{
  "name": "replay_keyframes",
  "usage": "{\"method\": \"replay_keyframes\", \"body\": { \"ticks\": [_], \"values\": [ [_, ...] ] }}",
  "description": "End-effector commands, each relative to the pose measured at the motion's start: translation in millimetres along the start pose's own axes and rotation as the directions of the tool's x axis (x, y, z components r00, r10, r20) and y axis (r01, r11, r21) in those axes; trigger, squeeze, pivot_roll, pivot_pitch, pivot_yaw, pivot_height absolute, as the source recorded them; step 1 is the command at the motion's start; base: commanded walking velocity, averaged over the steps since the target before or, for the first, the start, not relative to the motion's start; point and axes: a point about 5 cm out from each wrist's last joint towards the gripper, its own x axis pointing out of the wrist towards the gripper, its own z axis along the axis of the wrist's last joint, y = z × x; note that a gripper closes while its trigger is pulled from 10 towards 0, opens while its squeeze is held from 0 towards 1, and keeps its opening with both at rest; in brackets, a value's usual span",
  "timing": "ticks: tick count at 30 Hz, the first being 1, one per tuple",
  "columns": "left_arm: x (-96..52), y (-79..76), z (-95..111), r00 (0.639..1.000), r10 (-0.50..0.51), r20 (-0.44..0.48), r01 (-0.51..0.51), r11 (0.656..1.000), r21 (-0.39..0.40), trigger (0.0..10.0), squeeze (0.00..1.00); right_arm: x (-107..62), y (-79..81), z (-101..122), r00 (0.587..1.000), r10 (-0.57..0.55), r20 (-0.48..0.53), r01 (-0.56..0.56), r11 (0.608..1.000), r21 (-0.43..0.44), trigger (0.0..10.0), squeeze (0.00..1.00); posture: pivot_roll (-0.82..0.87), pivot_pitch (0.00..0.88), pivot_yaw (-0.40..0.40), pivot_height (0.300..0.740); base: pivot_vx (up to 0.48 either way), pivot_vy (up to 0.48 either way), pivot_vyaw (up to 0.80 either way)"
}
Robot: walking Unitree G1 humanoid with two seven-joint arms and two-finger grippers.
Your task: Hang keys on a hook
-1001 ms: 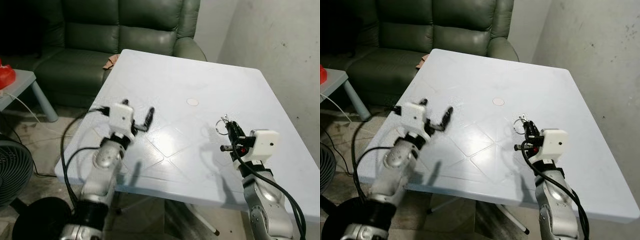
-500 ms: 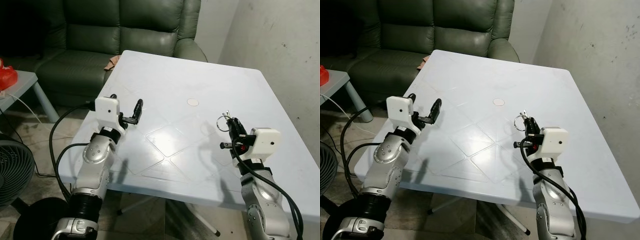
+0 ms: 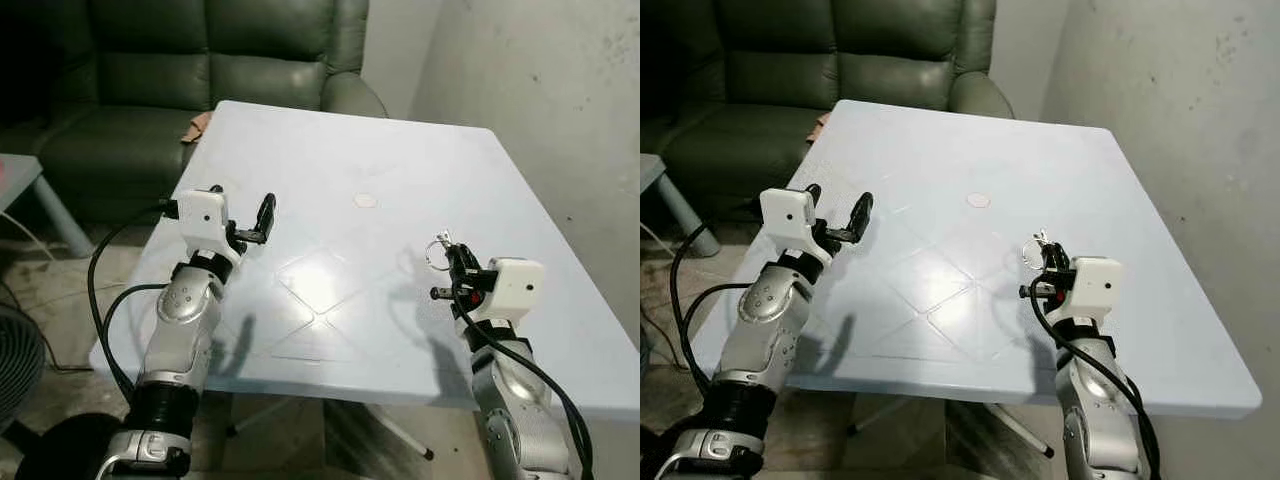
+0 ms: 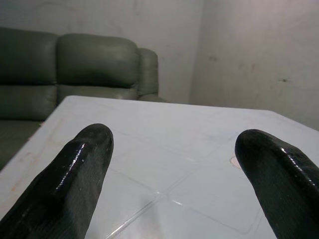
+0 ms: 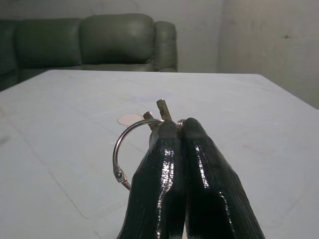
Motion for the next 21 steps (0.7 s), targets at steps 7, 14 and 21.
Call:
{"method": "replay_keyframes", "body": {
  "ticks": [7,14,21],
  "values": [
    [7.3,-1.4,2.1,1.0,-0.013,-0.007,0.013,0.999,-0.036,10.0,0.0,1.8,0.9,2.1,1.0,-0.001,0.004,0.001,1.0,-0.007,10.0,0.0,-0.05,0.0,-0.037,0.711,0.0,0.035,-0.7],
    [6.8,-0.1,1.9,1.0,0.003,-0.007,-0.003,1.0,-0.006,10.0,0.0,1.9,3.9,1.0,1.0,0.0,0.003,0.0,1.0,-0.014,10.0,0.0,-0.04,0.0,-0.036,0.711,0.0,0.343,-0.71],
    [6.7,-0.6,1.1,1.0,0.007,-0.01,-0.007,1.0,-0.005,10.0,0.0,1.0,4.1,0.6,1.0,0.002,-0.002,-0.002,1.0,-0.017,10.0,0.0,-0.04,0.0,-0.04,0.711,0.0,0.0,-0.71]
  ]
}}
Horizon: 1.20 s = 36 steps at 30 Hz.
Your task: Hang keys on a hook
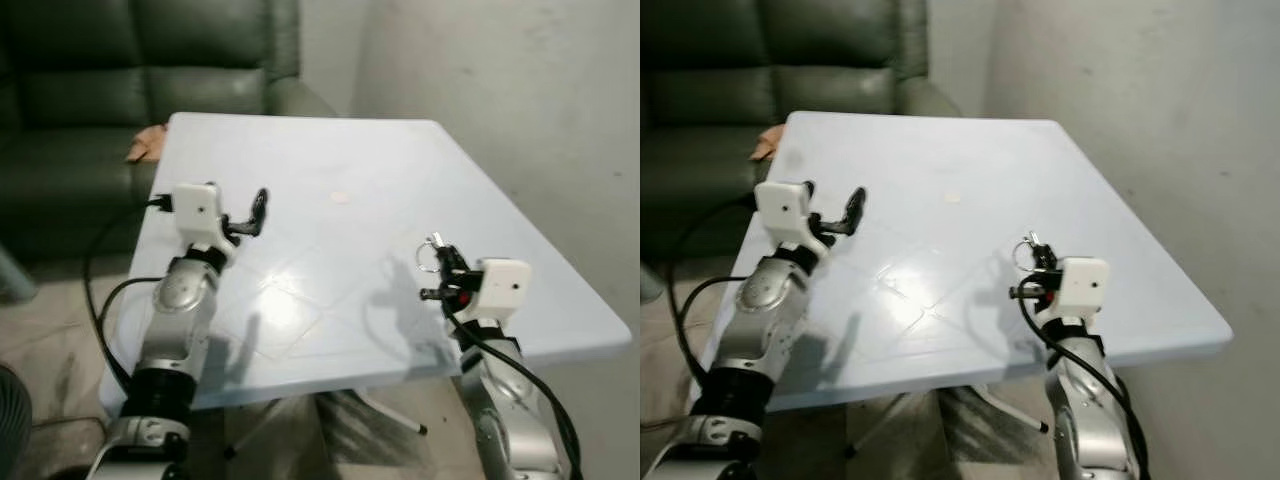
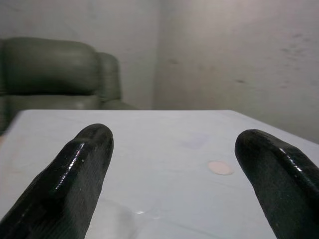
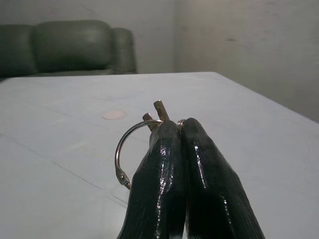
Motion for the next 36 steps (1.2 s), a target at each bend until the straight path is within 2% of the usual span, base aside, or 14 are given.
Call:
{"method": "replay_keyframes", "body": {
  "ticks": [1,5,16,36],
  "values": [
    [1.8,-10.9,-2,0.999,-0.03,-0.011,0.03,0.999,-0.019,10.0,0.0,0.1,-7.7,4,1.0,-0.017,0.01,0.017,1.0,-0.022,10.0,0.0,-0.04,0.0,-0.042,0.711,0.0,0.0,-0.71],
    [1.4,-12.0,-4,0.999,-0.025,-0.021,0.024,0.999,-0.042,10.0,0.0,-1.1,-8.3,3,1.0,-0.02,0.005,0.02,0.999,-0.028,10.0,0.0,-0.04,0.0,-0.045,0.711,0.0,0.0,-0.7],
    [1.8,-13.2,-7,0.998,-0.029,-0.048,0.028,0.999,-0.015,10.0,0.0,-2.5,-8.7,2,1.0,-0.018,-0.004,0.018,0.999,-0.036,10.0,0.0,-0.05,0.0,-0.047,0.711,0.0,0.0,-0.7],
    [-5.4,-15.4,-14,0.997,-0.001,-0.081,-0.002,0.999,-0.04,10.0,0.0,-2.9,-10.4,1,1.0,-0.006,-0.023,0.005,0.999,-0.042,10.0,0.0,-0.03,0.0,-0.069,0.711,0.0,0.0,-0.7]
  ]
}}
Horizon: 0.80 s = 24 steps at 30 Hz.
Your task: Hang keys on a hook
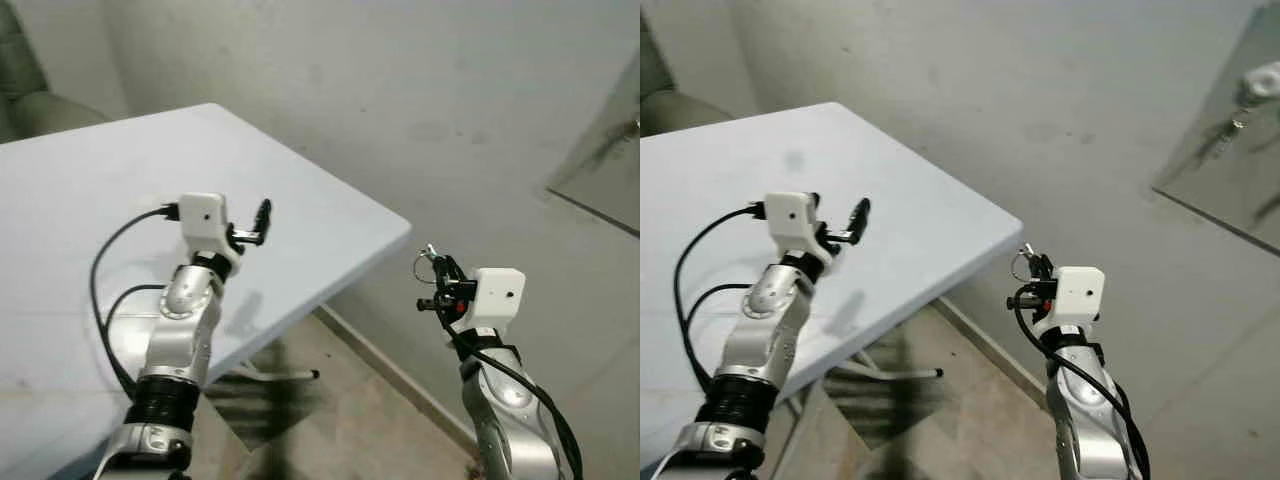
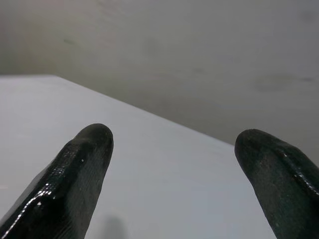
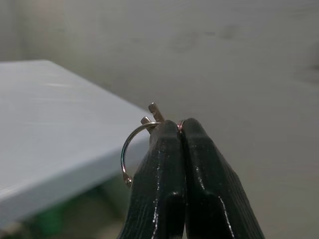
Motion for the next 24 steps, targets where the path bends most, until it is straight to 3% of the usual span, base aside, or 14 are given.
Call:
{"method": "replay_keyframes", "body": {
  "ticks": [1,24],
  "values": [
    [0.7,-5.2,1,1.0,-0.013,0.0,0.013,1.0,0.008,10.0,0.0,0.8,-2.9,4,1.0,-0.001,0.012,0.001,1.0,0.0,10.0,0.0,-0.03,0.0,-0.069,0.711,0.0,0.0,-0.71],
    [12.0,-18.5,0,0.997,-0.065,-0.033,0.065,0.998,0.004,10.0,0.0,-7.3,-11.5,6,0.996,-0.08,0.023,0.081,0.997,0.0,10.0,0.0,-0.1,0.0,-0.029,0.711,0.0,0.0,-0.7]
  ]
}}
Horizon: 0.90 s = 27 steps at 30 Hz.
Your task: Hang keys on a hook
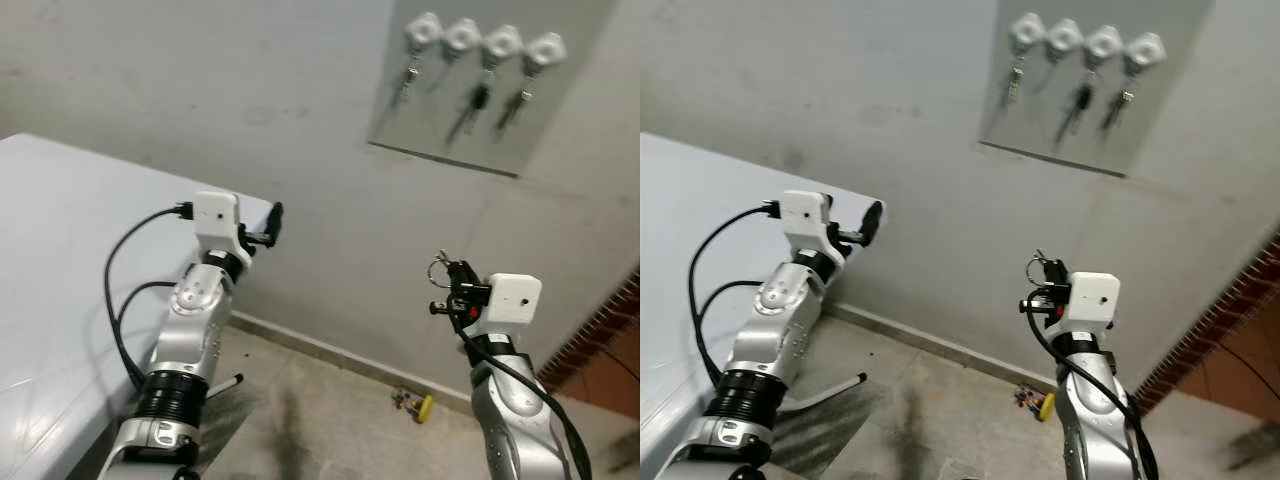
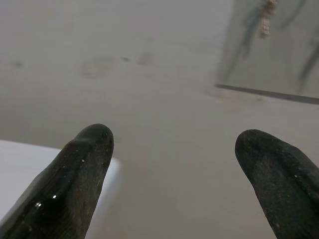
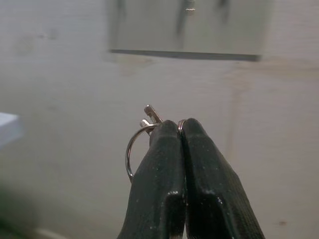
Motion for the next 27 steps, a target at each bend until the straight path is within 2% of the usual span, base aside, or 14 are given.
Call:
{"method": "replay_keyframes", "body": {
  "ticks": [1,8,11,17,19,22,27],
  "values": [
    [3.5,-12.1,-2,0.999,-0.037,-0.017,0.037,0.999,-0.007,10.0,0.0,-1.3,-7.0,4,1.0,-0.027,0.012,0.027,1.0,-0.013,10.0,0.0,-0.1,0.0,-0.029,0.711,0.0,0.0,-0.7],
    [3.2,-19.2,-6,0.999,-0.049,-0.025,0.048,0.998,-0.029,10.0,0.0,-3.3,-12.5,3,0.997,-0.074,-0.01,0.074,0.997,-0.022,10.0,0.0,-0.1,0.0,-0.037,0.711,0.0,0.0,-0.07],
    [2.8,-18.9,-6,0.999,-0.047,-0.028,0.046,0.998,-0.035,10.0,0.0,-3.4,-13.2,1,0.996,-0.089,-0.029,0.09,0.996,0.016,10.0,0.0,-0.1,0.0,-0.037,0.711,0.0,0.0,0.0],
    [1.8,-16.1,-7,0.999,-0.035,-0.036,0.033,0.998,-0.05,10.0,0.0,-2.0,-18.4,-5,0.982,-0.172,-0.083,0.172,0.985,-0.007,10.0,0.0,-0.1,0.0,-0.039,0.711,0.0,0.0,0.0],
    [1.7,-14.5,-8,0.999,-0.033,-0.043,0.03,0.997,-0.068,10.0,0.0,-1.3,-20.2,-9,0.969,-0.21,-0.132,0.214,0.977,0.015,10.0,0.0,-0.1,0.0,-0.039,0.711,0.0,0.0,0.0],
    [1.9,-12.4,-8,0.998,-0.031,-0.051,0.026,0.995,-0.092,10.0,0.0,-1.3,-18.3,-9,0.971,-0.195,-0.14,0.201,0.979,0.027,10.0,0.0,-0.09,0.0,-0.033,0.711,0.0,0.0,0.0],
    [2.6,-11.2,-9,0.998,-0.028,-0.06,0.022,0.995,-0.101,10.0,0.0,-1.9,-16.1,-9,0.97,-0.191,-0.149,0.199,0.979,0.042,10.0,0.0,-0.1,0.0,-0.032,0.711,0.0,0.357,0.0]
  ]
}}
